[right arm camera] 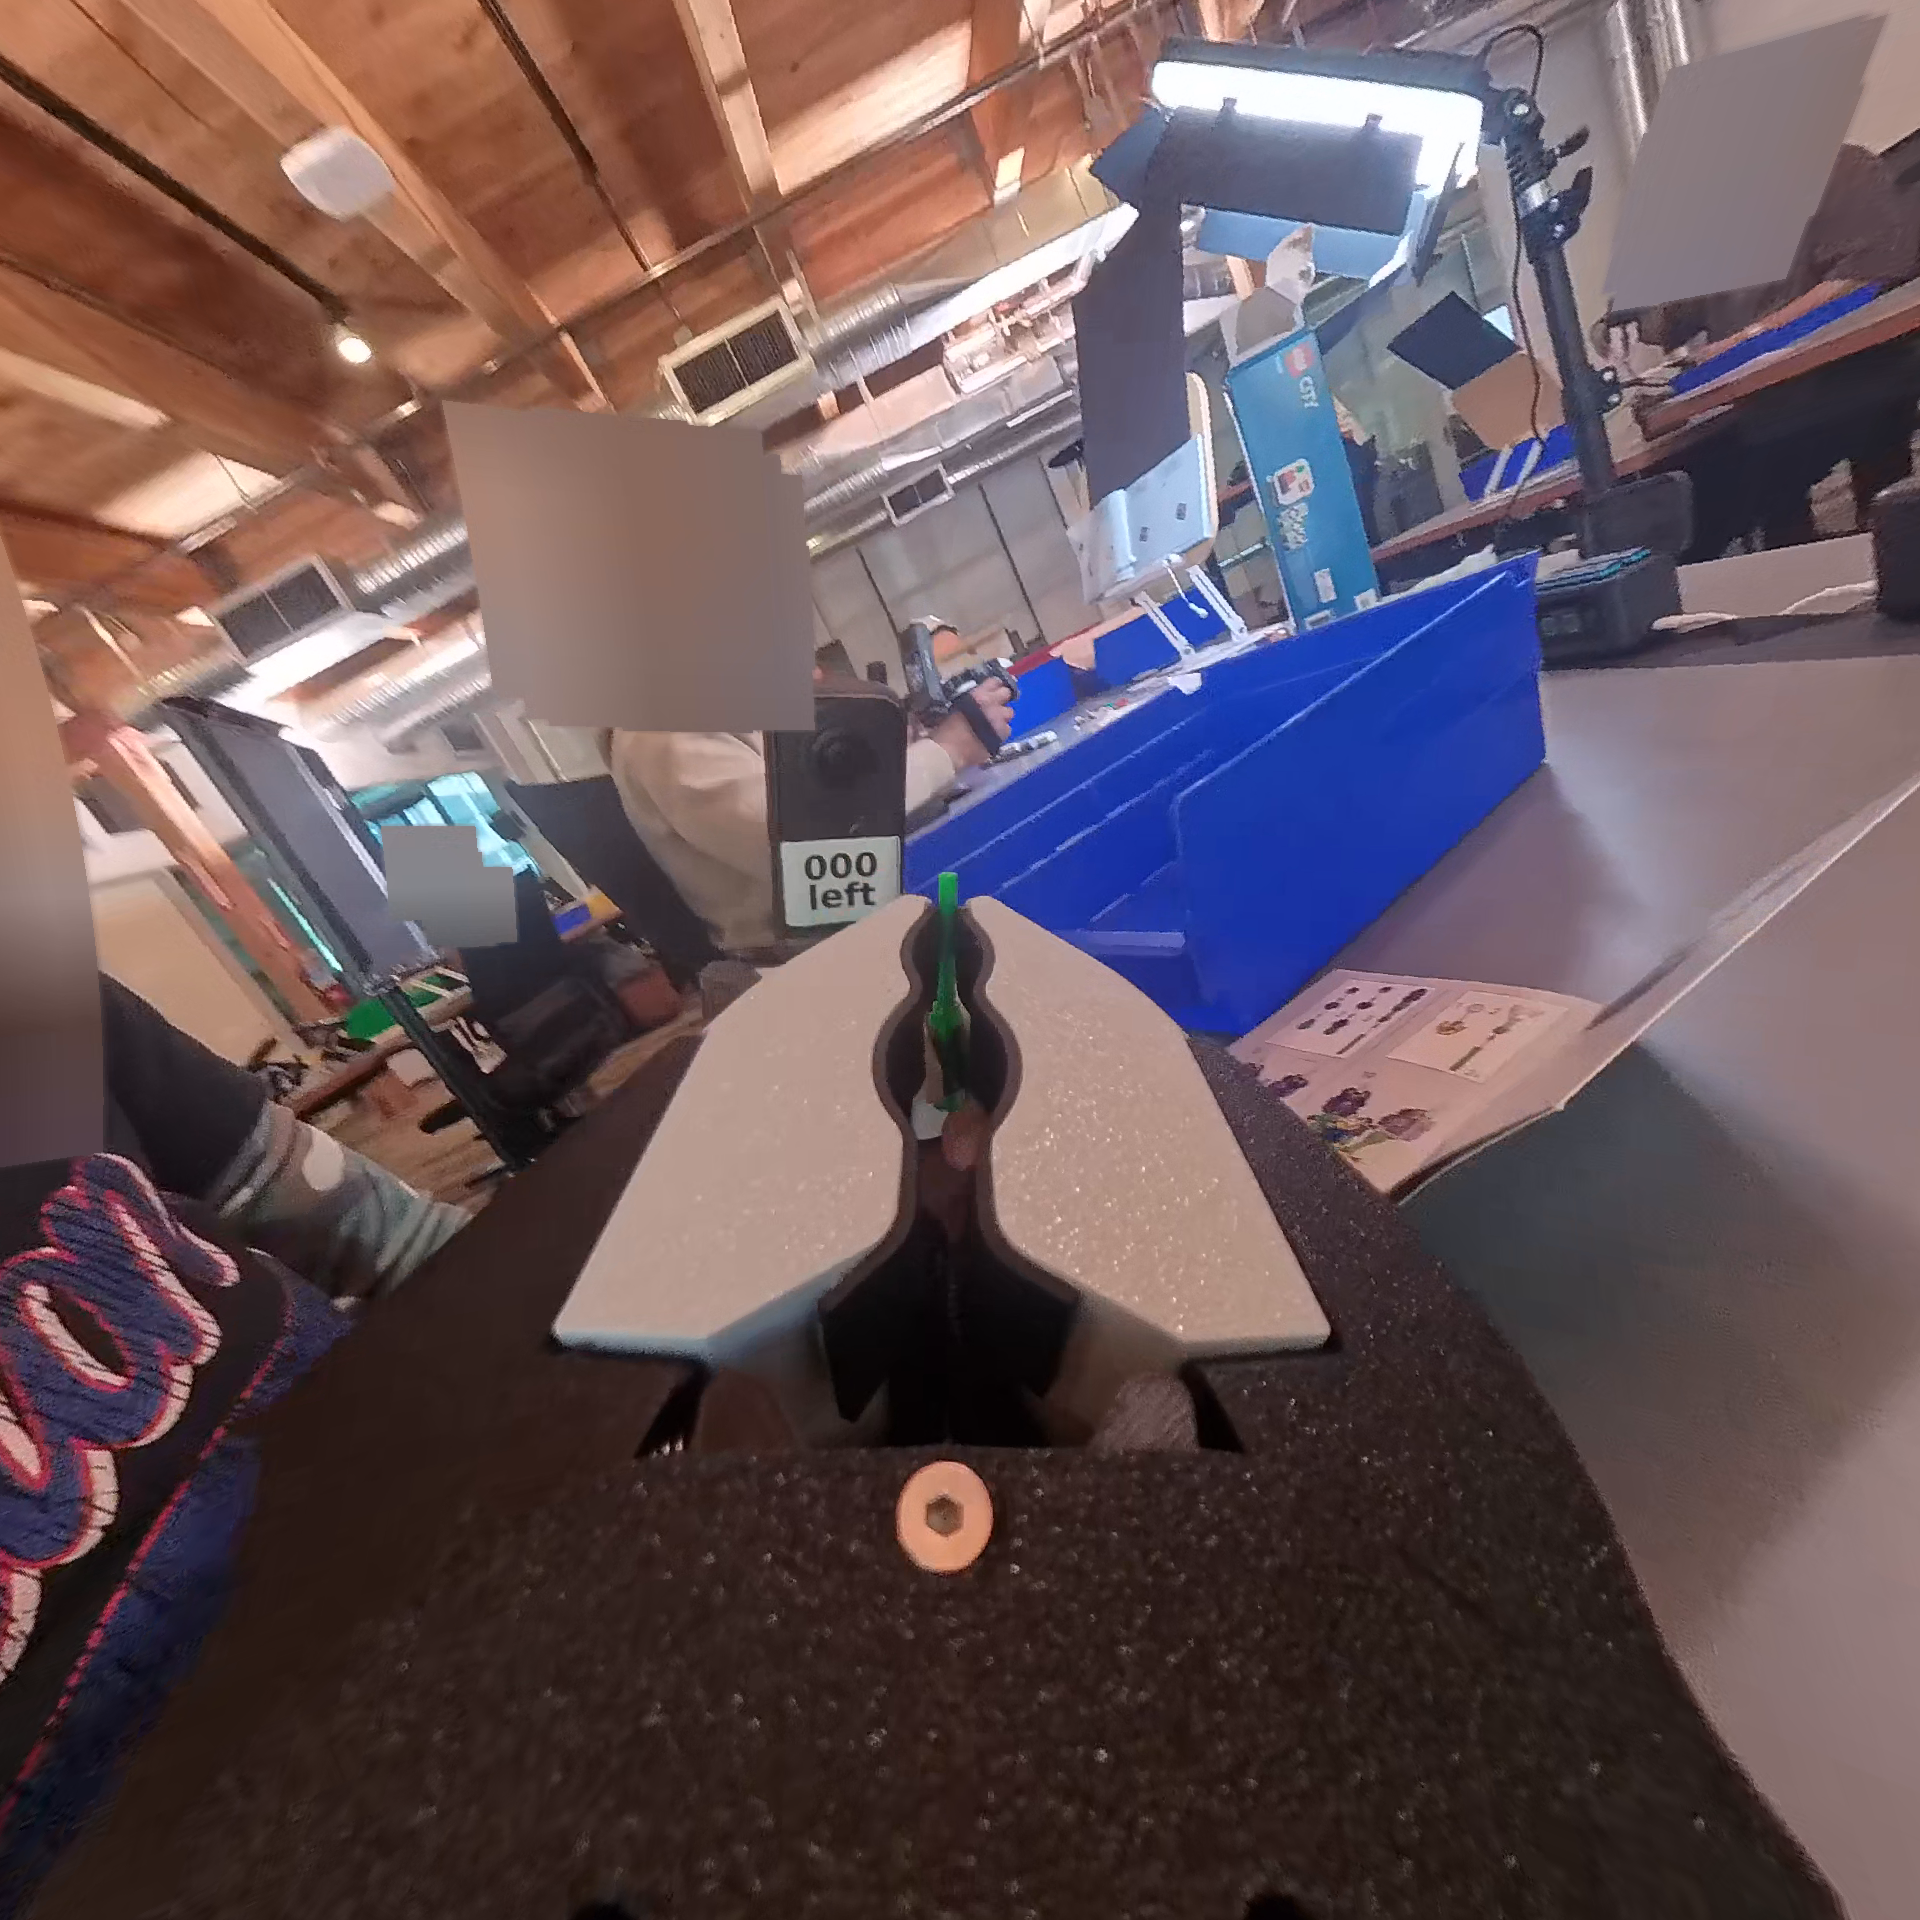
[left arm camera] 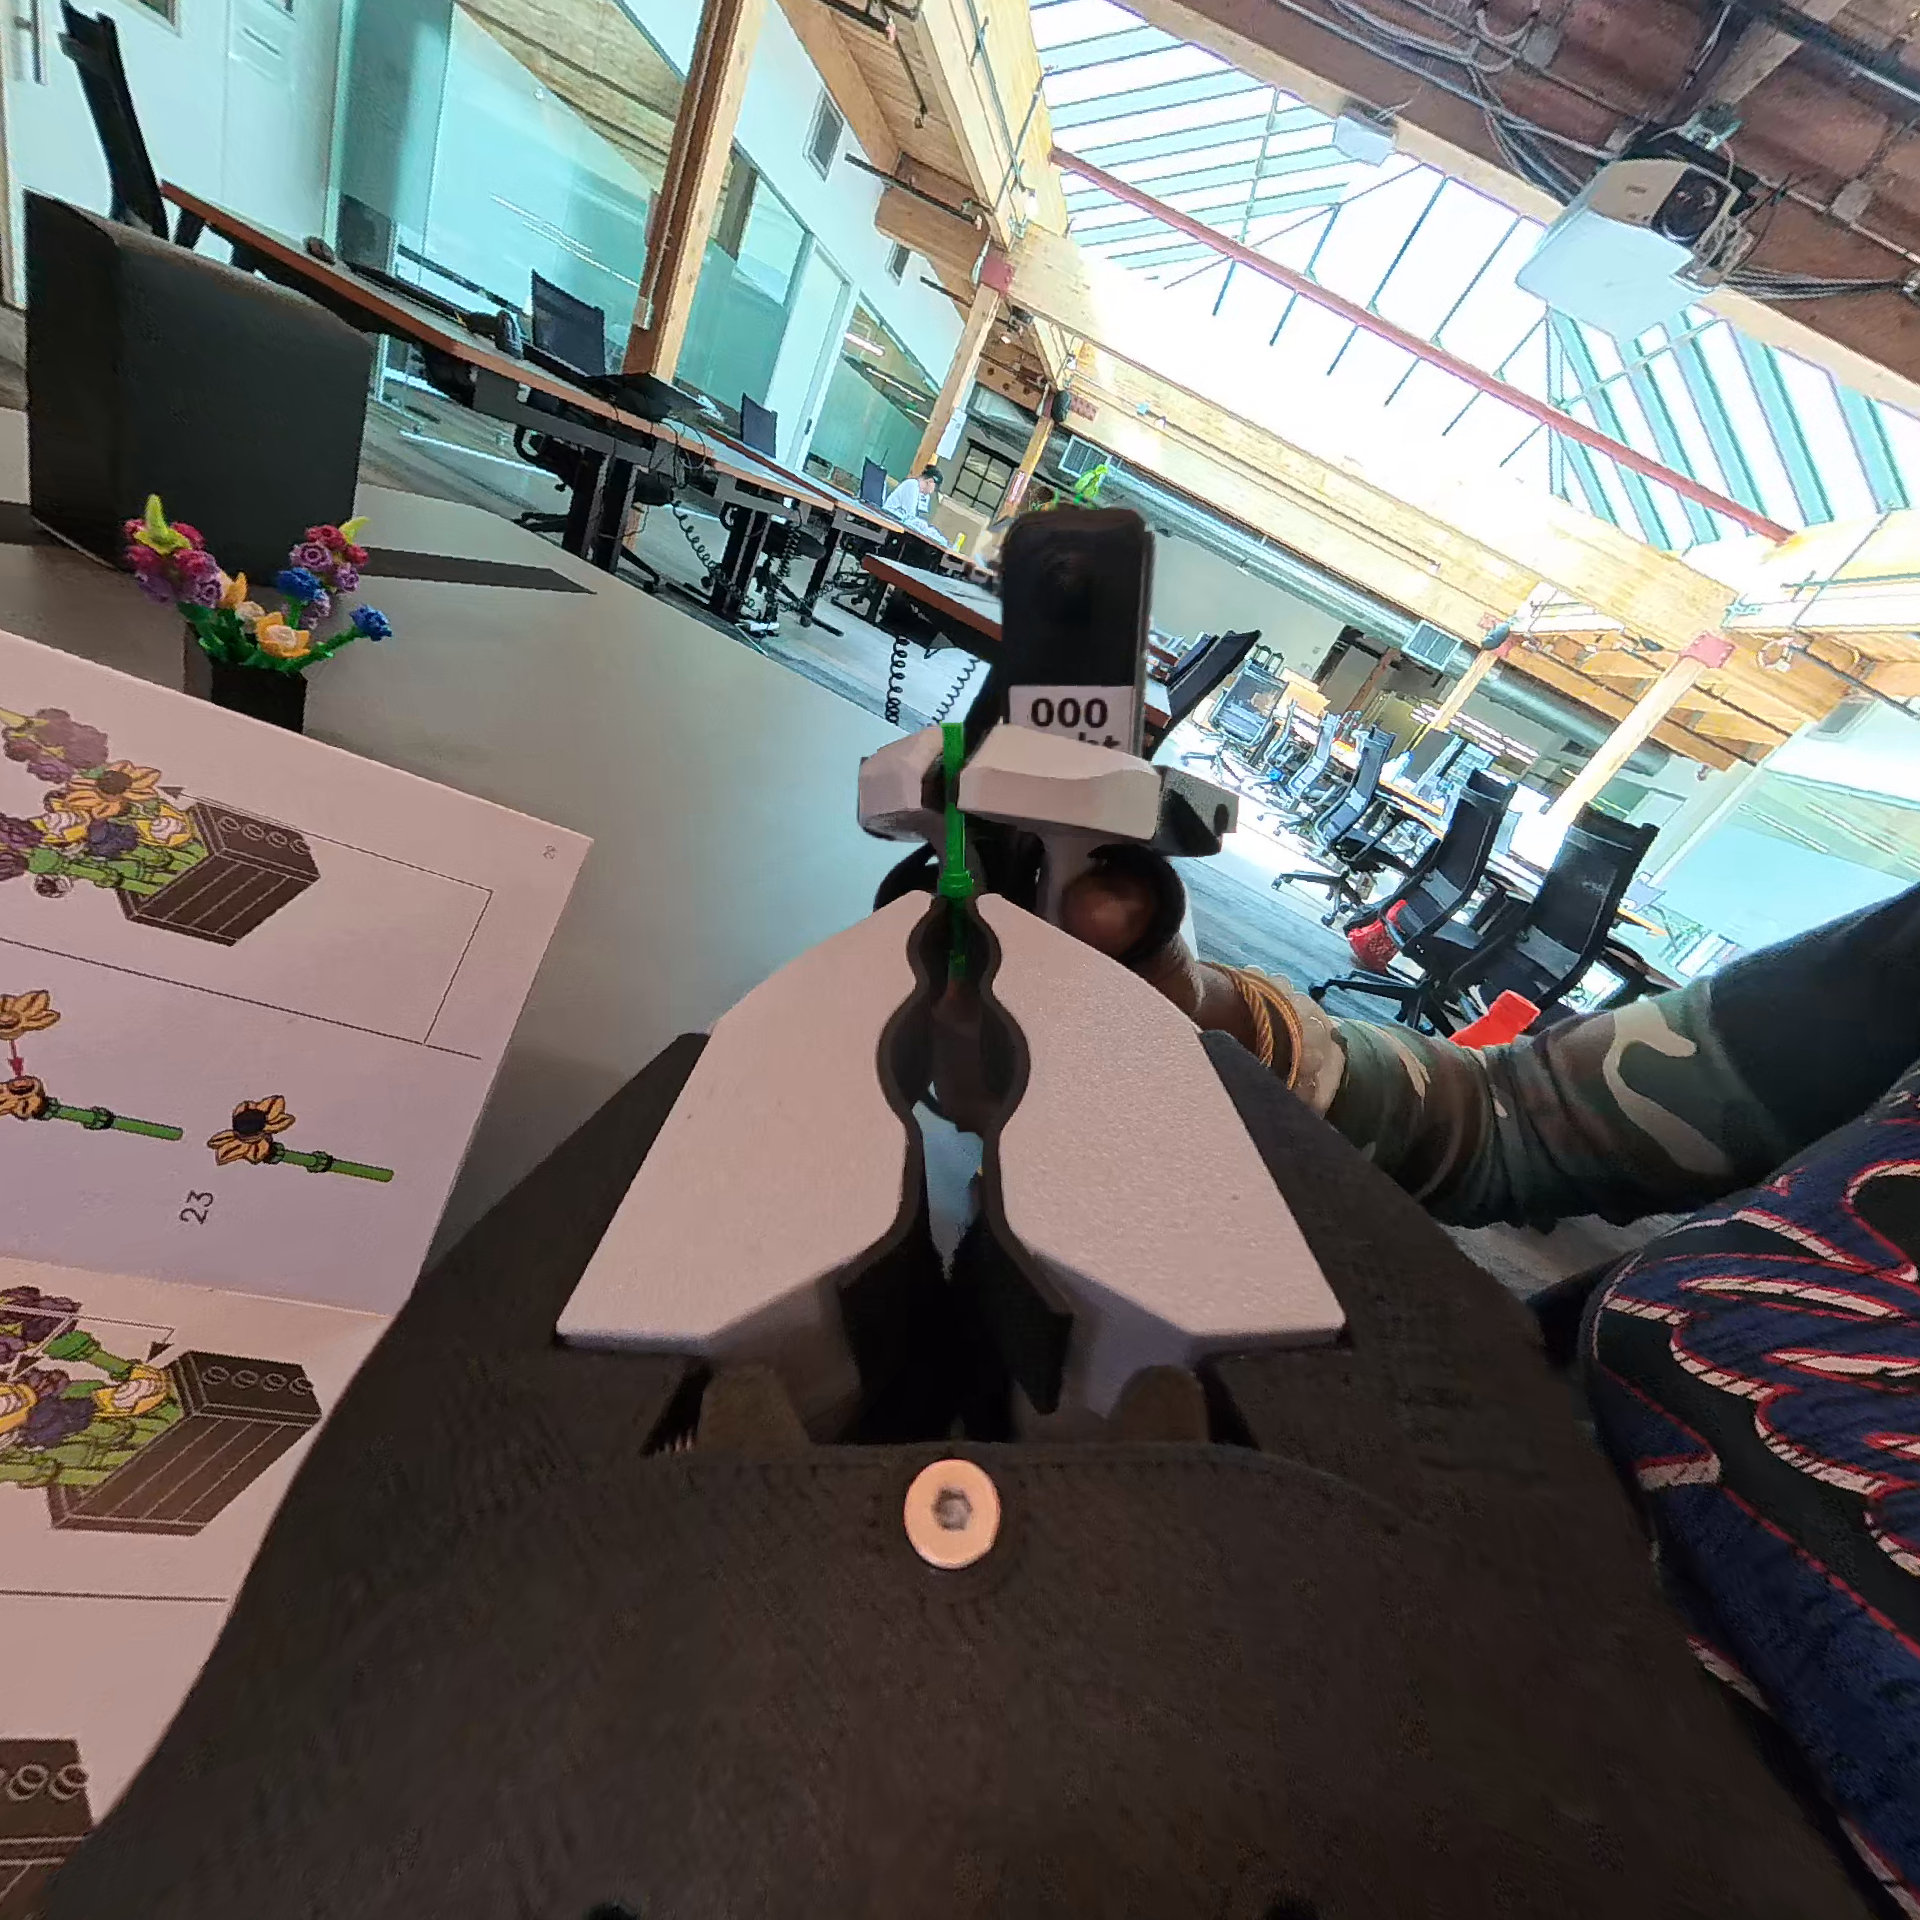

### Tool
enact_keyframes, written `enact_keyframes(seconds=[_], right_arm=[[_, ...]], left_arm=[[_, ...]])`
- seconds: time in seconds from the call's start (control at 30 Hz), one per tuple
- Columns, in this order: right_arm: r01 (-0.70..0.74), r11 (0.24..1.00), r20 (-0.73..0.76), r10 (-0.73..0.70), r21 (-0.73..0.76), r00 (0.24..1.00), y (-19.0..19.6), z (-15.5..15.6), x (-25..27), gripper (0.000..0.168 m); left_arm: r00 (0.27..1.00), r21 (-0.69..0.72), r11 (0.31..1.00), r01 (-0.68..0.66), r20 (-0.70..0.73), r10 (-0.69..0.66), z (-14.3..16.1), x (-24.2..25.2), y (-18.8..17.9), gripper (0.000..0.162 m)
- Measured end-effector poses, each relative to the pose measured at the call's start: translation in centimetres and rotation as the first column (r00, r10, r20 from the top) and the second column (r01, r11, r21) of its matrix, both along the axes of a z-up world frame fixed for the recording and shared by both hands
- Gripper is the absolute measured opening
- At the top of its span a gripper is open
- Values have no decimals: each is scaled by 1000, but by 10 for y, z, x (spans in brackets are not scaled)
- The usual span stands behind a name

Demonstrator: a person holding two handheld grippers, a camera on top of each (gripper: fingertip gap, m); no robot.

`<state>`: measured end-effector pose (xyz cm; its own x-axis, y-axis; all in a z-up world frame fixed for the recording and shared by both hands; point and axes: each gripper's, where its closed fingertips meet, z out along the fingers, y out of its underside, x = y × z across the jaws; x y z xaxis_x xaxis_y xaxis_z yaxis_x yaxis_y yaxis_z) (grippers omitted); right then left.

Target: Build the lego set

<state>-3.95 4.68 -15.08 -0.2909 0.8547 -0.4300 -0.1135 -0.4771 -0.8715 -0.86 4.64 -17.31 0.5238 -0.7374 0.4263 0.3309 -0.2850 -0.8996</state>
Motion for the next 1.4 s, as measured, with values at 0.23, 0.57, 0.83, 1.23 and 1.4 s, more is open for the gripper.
enact_keyframes(seconds=[0.23,0.57,0.83,1.23,1.4], right_arm=[[-1,1000,69,0,9,998,1,-7,-1,4],[4,999,97,0,-47,995,5,-12,1,3],[16,998,89,-11,-58,996,5,-13,-3,4],[0,998,85,5,-62,996,1,-13,-5,4],[-14,998,91,20,-68,996,-1,-13,-7,4]], left_arm=[[1000,-28,1000,-6,-8,6,-4,0,2,1],[999,-34,999,-39,16,39,-4,-6,4,1],[997,-29,998,-64,36,65,-3,-11,5,1],[995,1,996,-86,43,86,0,-13,3,1],[994,5,996,-90,57,90,1,-15,3,1]])
